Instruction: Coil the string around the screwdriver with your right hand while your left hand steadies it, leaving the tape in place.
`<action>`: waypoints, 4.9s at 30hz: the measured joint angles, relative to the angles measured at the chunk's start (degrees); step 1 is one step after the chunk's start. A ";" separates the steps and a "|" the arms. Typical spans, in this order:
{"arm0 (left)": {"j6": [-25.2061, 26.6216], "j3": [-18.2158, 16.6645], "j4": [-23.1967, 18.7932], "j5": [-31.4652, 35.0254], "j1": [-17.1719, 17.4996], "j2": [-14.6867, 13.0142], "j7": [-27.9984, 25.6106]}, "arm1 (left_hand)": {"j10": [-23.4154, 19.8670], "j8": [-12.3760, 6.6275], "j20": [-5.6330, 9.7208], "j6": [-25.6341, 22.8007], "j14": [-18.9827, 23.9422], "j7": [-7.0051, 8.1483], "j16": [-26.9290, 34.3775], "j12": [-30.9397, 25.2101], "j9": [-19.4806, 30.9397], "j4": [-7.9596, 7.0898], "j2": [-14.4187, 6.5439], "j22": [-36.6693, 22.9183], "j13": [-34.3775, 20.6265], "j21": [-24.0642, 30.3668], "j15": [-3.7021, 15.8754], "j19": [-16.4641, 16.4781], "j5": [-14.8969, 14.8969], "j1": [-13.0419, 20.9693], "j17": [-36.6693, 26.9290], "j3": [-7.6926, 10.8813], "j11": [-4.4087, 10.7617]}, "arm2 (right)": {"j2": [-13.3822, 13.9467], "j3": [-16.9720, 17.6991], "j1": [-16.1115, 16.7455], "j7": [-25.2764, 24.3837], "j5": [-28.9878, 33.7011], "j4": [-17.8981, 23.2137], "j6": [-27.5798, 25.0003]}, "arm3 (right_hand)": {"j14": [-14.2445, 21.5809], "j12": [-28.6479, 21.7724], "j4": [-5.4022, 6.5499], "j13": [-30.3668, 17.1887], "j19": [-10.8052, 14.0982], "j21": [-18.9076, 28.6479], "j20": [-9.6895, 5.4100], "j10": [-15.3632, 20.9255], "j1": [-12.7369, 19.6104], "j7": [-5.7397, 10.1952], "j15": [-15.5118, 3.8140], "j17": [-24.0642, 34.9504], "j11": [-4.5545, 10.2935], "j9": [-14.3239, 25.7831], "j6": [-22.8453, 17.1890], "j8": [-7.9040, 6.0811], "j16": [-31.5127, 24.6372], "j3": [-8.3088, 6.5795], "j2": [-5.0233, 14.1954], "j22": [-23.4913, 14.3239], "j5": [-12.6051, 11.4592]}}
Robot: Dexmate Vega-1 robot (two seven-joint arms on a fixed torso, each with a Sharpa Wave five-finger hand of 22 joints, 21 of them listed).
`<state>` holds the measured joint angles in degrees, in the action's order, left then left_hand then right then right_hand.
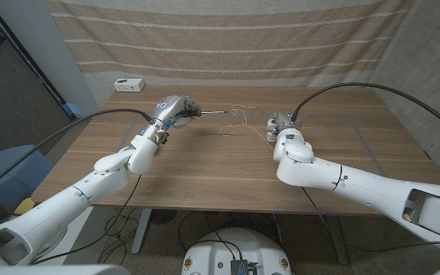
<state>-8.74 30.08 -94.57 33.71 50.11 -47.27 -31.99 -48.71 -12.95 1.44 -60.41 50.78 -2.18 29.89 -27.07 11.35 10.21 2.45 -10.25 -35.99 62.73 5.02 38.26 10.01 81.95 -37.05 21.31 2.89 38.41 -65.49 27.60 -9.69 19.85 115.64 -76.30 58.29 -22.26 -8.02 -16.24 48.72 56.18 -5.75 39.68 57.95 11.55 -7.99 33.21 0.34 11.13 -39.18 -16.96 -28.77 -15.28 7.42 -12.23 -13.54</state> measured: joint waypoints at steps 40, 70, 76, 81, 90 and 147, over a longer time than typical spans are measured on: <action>1.37 -0.03 -0.22 -0.28 -0.34 0.50 -0.03 | -0.62 0.35 0.11 -0.11 0.11 -0.08 -0.86 1.23 0.00 0.00 0.00 -0.03 -0.52 0.25 0.13 -0.11 -0.01 0.00 -0.60 0.00 0.00 | -9.81 35.87 31.56 -29.81 -22.52 -14.10 62.19 | 6.61 -6.98 -2.26 -0.51 -3.00 13.44 0.54 5.47 5.35 -3.47 -1.14 13.39 -5.47 5.51 -8.31 1.32 -3.43 -2.36 -5.37 -2.39 0.94; 0.59 0.85 4.12 -2.38 -3.79 3.22 -1.23 | -1.02 0.60 0.23 -0.14 0.59 -0.05 -1.32 1.87 0.00 0.00 0.00 -0.03 -0.68 0.71 0.17 -0.23 -0.12 0.00 -1.09 0.00 -0.41 | -15.59 39.41 31.41 -2.73 -46.70 -19.49 101.75 | 6.73 -6.98 -2.26 -0.50 -3.39 16.36 0.74 5.48 6.18 -4.20 -1.26 15.20 -5.48 5.77 -8.62 2.00 -2.97 -2.37 -6.19 -1.87 1.01; -0.38 1.55 5.37 -2.74 -5.10 3.88 -1.13 | -1.23 0.63 0.23 -0.30 0.85 0.10 -1.45 2.08 0.00 0.00 0.00 -0.03 -0.63 1.10 -0.02 -0.23 -0.23 0.00 -1.09 0.00 -0.63 | -15.62 38.22 29.69 1.05 -47.97 -18.80 101.53 | 6.82 -6.99 -2.26 -0.50 -3.39 17.06 0.74 5.78 6.18 -4.20 -1.33 15.44 -5.79 5.76 -8.62 2.16 -2.56 -2.37 -6.19 -1.87 1.01; -0.96 2.35 6.09 -2.77 -6.20 4.36 -0.72 | -1.23 0.64 0.23 -0.31 1.02 0.10 -1.60 2.27 0.00 0.00 0.00 -0.03 -0.80 1.10 0.14 -0.23 -0.03 0.00 -1.07 0.00 -0.63 | -15.98 37.26 28.20 3.33 -48.30 -18.74 100.87 | 6.83 -6.99 -2.26 -0.50 -3.38 17.51 0.73 5.78 6.41 -4.20 -1.33 15.59 -5.78 5.76 -8.62 2.20 -2.55 -2.37 -6.43 -1.59 1.01; -1.45 3.27 6.39 -2.52 -7.34 4.87 0.06 | -1.23 0.65 0.23 -0.31 1.03 0.10 -1.74 2.29 0.00 0.00 0.00 -0.03 -0.80 1.10 0.15 -0.23 -0.01 0.00 -1.28 0.00 -0.63 | -17.37 35.36 24.93 7.87 -49.39 -19.94 99.97 | 7.65 -7.06 -2.26 -0.50 -2.64 18.61 0.43 6.19 6.72 -4.19 -1.11 15.74 -6.19 5.60 -9.26 2.42 -2.43 -2.37 -6.73 -1.34 1.09; -10.81 -4.13 1.91 -11.69 -0.34 1.26 3.02 | -1.73 0.97 0.23 -0.52 1.14 -0.09 -2.56 3.57 0.00 0.00 0.00 -0.03 -1.59 1.32 0.28 -0.23 -0.06 0.00 -2.07 0.00 -0.52 | -30.88 34.12 4.56 -5.26 -40.93 -49.16 97.12 | 9.99 -7.08 -2.24 -0.50 -2.34 21.46 0.12 7.12 7.17 -5.43 -1.03 14.82 -7.12 4.52 -10.47 4.61 0.84 -2.39 -7.18 0.99 2.74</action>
<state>-19.55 25.96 -92.66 22.02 49.77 -46.01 -28.98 -50.44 -11.98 1.66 -60.92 51.92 -2.27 27.34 -23.50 11.35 10.21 2.45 -10.28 -37.58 64.05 5.30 38.03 9.95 81.95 -39.12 21.31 2.36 7.53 -31.37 32.15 -14.96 -21.08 66.48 20.82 68.29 -29.34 -10.26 -16.75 46.38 77.65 -5.63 46.80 65.12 6.12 -9.02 48.03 -6.77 15.65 -49.65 -12.35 -27.93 -17.67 0.24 -11.23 -10.80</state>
